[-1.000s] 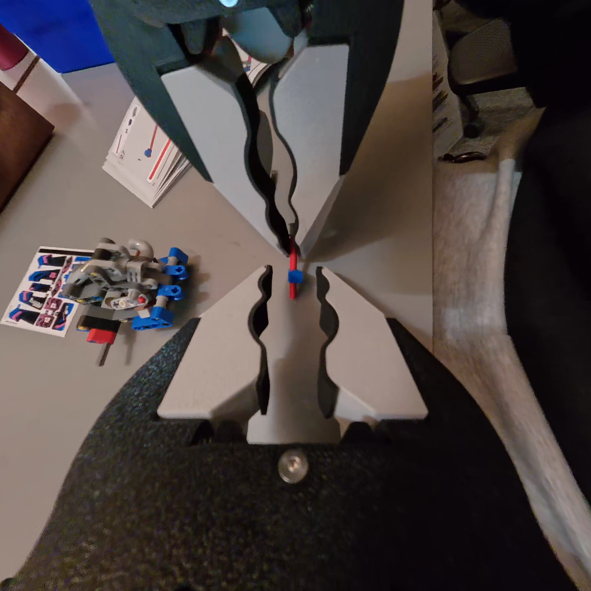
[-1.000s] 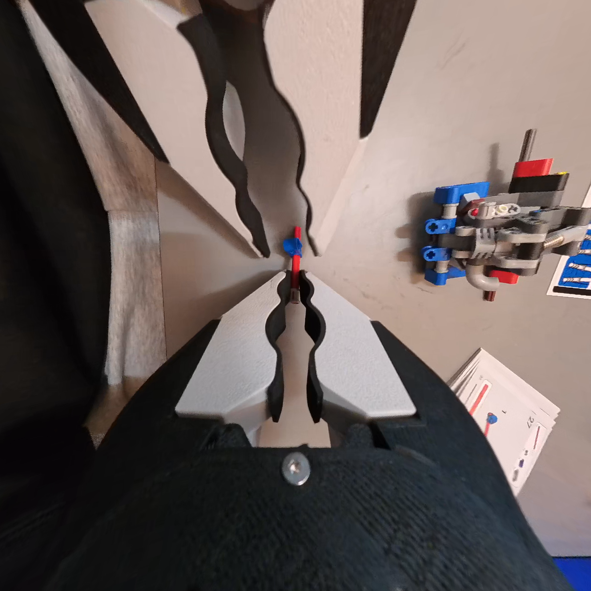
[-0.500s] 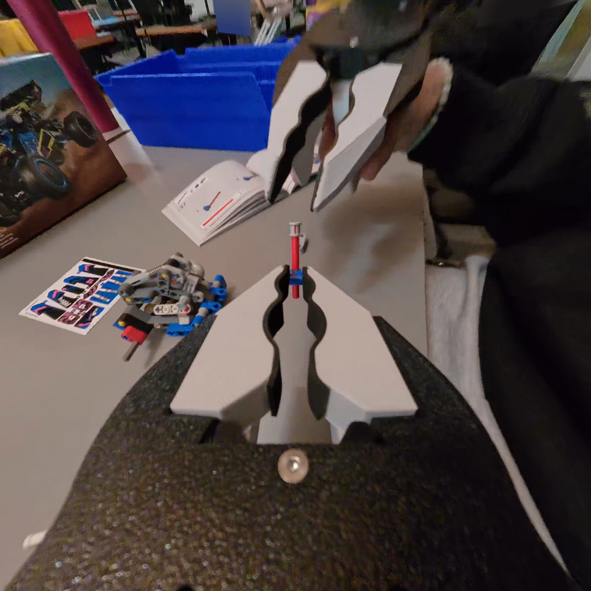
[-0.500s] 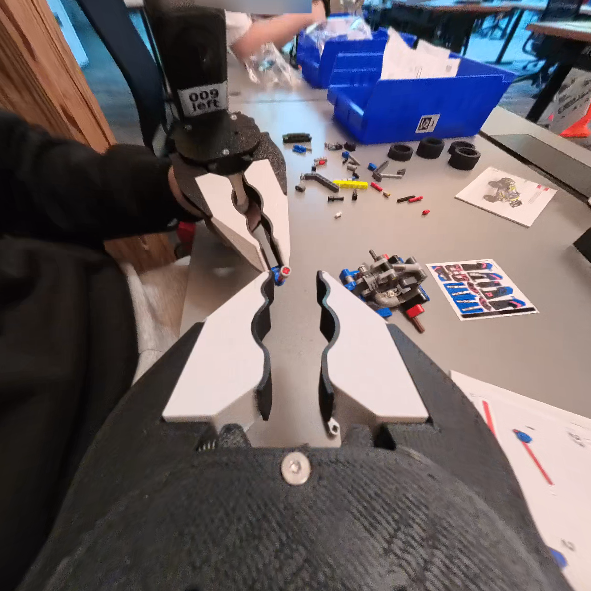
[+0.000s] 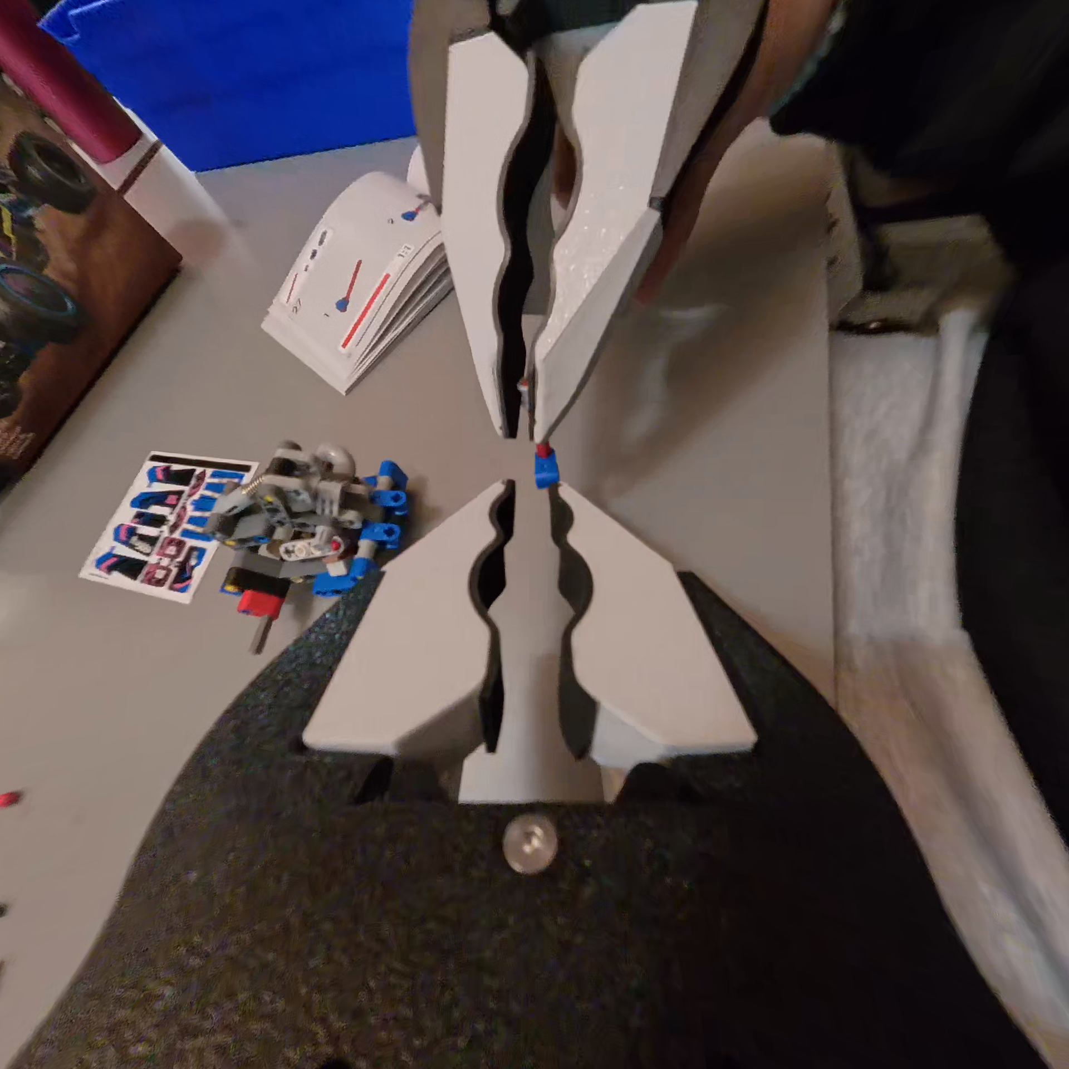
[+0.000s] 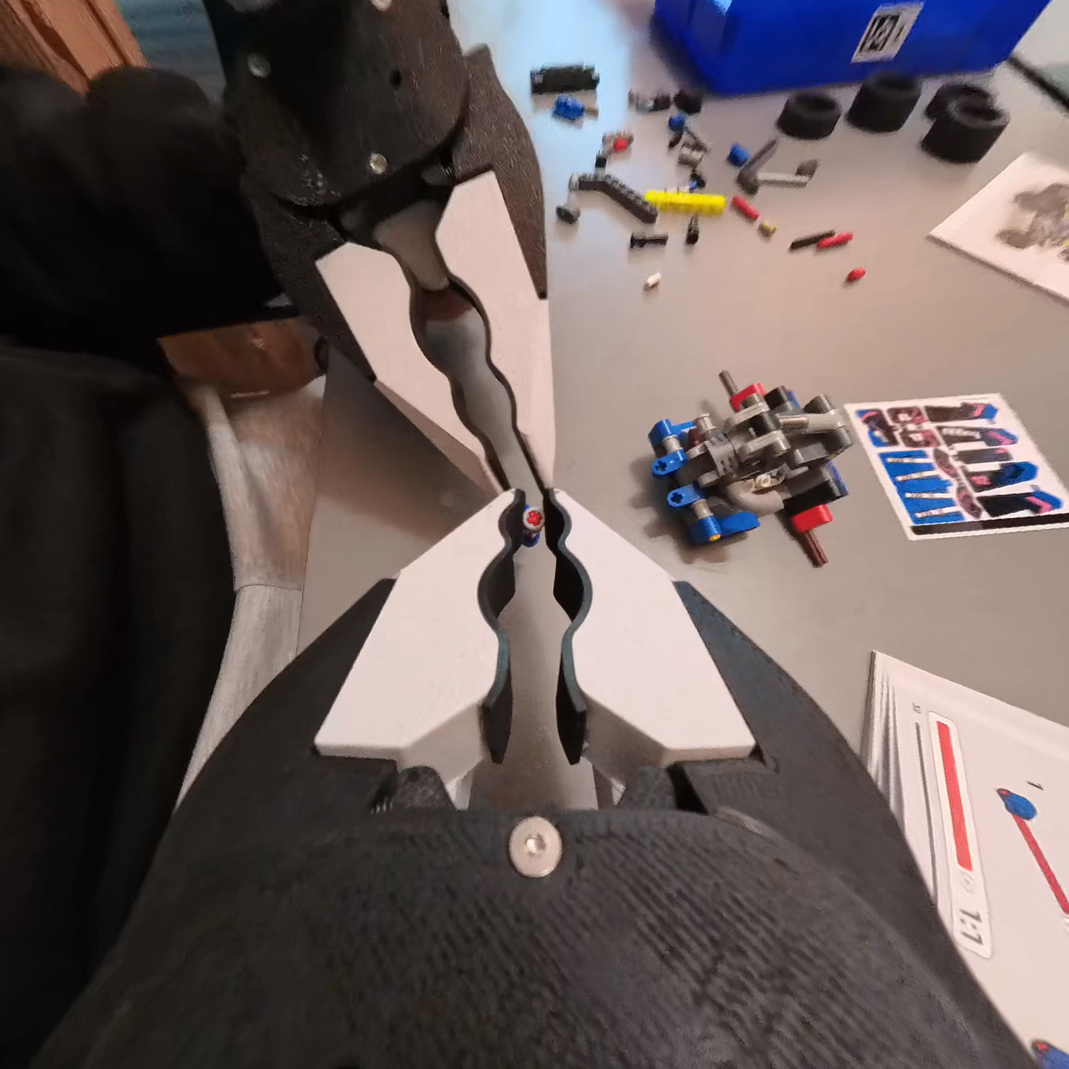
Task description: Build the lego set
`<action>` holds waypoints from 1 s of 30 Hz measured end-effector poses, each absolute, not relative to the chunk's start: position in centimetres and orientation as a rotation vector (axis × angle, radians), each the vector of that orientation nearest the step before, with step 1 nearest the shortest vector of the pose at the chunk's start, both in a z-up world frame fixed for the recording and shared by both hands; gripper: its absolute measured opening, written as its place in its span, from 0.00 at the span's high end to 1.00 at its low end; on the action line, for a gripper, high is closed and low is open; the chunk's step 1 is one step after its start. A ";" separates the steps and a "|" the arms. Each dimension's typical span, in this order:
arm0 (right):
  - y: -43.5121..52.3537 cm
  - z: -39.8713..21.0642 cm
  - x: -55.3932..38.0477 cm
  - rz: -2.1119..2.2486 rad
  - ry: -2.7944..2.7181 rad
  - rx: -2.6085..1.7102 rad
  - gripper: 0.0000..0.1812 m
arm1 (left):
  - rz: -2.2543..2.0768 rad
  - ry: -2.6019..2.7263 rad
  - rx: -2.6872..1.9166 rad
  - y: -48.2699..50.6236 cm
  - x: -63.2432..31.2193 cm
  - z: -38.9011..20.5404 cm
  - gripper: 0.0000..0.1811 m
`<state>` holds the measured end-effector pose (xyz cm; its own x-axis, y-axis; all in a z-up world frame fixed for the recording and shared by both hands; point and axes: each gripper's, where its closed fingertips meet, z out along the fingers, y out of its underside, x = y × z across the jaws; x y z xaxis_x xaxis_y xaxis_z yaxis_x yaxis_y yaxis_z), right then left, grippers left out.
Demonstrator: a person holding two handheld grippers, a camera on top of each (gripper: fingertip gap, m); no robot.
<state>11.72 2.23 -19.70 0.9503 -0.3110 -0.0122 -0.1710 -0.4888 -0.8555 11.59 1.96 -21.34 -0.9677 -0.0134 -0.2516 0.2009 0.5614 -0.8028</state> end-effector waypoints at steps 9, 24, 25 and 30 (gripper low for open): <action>3.0 -21.3 13.1 -0.145 0.460 -2.151 0.97 | -1.282 2.589 0.051 2.0 11.8 -22.8 0.93; 4.1 -21.2 12.4 -0.181 0.366 -2.144 0.97 | -1.271 2.755 0.012 2.4 11.9 -23.3 0.98; 4.3 -21.2 12.3 -0.184 0.360 -2.143 0.97 | -1.268 2.762 0.026 2.6 11.9 -23.3 0.98; 4.5 -21.3 12.4 -0.200 0.337 -2.160 0.97 | -1.284 2.763 0.018 2.8 11.9 -23.4 0.98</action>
<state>12.41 4.50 -21.27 0.9496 -0.3131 0.0175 -0.1653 -0.5471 -0.8206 11.88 2.81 -23.44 -0.9954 -0.0294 -0.0907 0.0504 0.6458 -0.7619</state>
